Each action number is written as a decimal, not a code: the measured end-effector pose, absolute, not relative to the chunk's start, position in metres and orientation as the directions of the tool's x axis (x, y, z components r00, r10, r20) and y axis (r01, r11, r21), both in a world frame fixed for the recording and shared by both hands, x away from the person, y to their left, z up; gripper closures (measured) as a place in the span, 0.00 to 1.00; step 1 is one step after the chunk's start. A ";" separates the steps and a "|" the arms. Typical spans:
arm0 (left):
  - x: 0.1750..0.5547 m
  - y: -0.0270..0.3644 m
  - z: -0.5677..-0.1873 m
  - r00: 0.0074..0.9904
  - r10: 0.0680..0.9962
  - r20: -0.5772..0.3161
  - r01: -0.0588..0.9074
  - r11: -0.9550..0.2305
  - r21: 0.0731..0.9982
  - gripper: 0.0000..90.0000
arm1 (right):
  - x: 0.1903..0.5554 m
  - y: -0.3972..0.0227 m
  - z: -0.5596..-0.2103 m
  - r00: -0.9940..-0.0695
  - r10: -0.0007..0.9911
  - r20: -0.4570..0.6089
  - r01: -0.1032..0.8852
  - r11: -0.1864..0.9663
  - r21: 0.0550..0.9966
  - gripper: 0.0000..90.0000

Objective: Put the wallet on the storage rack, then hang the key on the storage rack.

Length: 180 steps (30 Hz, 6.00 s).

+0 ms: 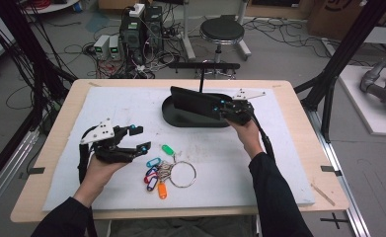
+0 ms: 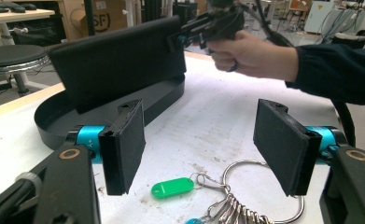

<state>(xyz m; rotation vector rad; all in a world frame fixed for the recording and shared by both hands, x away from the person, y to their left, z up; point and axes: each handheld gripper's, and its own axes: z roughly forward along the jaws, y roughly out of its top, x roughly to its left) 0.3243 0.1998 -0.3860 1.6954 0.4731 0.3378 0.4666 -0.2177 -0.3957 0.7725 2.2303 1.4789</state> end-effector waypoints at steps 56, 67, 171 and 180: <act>0.327 0.197 -0.388 0.867 0.497 -0.024 0.120 -0.162 0.979 0.34 | 0.460 -0.261 -0.394 -0.711 0.703 0.023 0.345 0.320 0.882 0.34; 0.328 0.202 -0.390 0.851 0.525 -0.025 0.138 -0.177 0.975 0.33 | 0.417 -0.293 -0.379 -0.727 0.687 0.003 0.290 0.302 0.908 0.32; 0.365 0.073 -0.442 0.967 0.253 -0.016 0.189 -0.678 0.711 0.84 | 0.342 -0.359 -0.411 -0.617 0.787 0.002 0.290 0.225 0.930 0.28; 0.360 0.071 -0.441 0.968 0.251 0.030 0.158 -0.692 0.705 0.93 | 0.342 -0.358 -0.412 -0.620 0.785 -0.001 0.286 0.227 0.931 0.28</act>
